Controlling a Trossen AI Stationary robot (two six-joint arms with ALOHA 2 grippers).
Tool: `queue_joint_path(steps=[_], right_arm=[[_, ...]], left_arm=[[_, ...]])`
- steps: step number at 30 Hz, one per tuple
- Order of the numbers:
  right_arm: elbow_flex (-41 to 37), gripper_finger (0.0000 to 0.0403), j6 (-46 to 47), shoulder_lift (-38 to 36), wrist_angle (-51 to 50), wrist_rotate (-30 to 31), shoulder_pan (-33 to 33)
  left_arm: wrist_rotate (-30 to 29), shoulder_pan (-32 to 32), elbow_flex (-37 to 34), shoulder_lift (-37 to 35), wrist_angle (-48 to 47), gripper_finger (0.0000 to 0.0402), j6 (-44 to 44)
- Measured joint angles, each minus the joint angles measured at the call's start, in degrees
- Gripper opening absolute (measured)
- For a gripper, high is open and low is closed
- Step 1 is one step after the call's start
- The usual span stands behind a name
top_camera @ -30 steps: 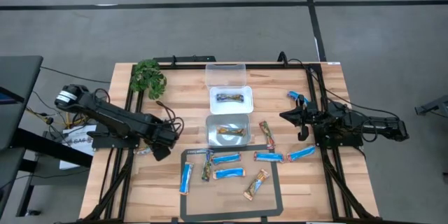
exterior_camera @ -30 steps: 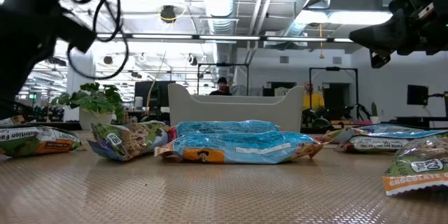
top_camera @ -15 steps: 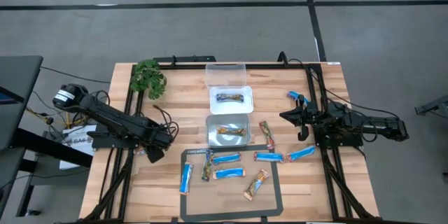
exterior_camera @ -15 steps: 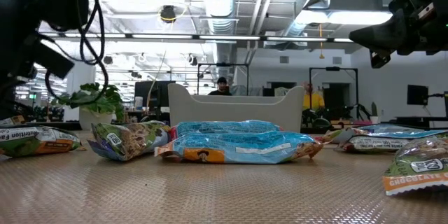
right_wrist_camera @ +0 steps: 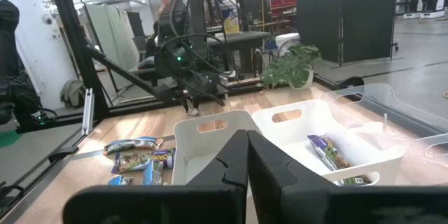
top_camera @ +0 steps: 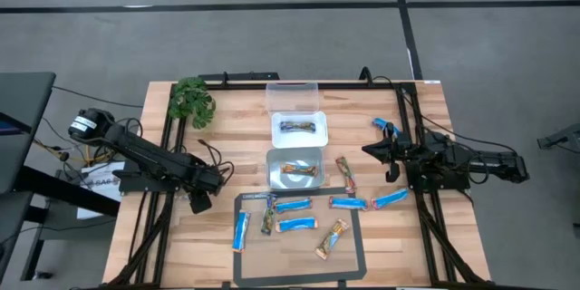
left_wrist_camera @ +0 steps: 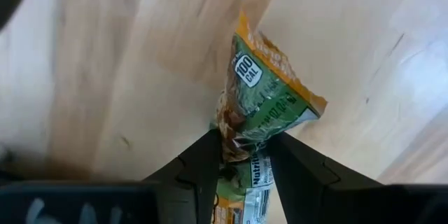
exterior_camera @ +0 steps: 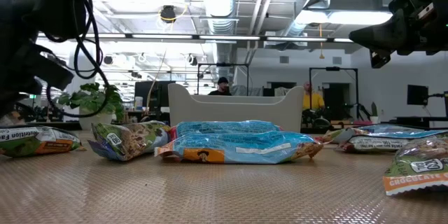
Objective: Pick and place Granola Bars by type
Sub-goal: Put the yellow granola bar into the gray bin
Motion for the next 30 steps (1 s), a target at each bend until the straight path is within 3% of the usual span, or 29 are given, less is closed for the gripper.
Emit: queue_joint_path(steps=[4,15,24,30], right_arm=[[0.0,0.0,0.0,0.02,0.0,0.0,0.01],[0.0,0.0,0.0,0.02,-0.02,0.0,-0.01],[0.0,0.0,0.0,0.01,0.0,0.0,0.01],[0.0,0.0,0.0,0.02,-0.01,0.0,0.0]], left_arm=[[-1.4,0.0,0.0,0.0,1.32,0.0107,1.09],[-1.67,0.07,0.0,-1.12,5.09,0.0023,3.48],[-3.84,1.36,-0.11,-9.27,15.99,0.0018,9.66],[-8.66,2.8,-0.11,-15.29,26.58,0.0018,17.48]])
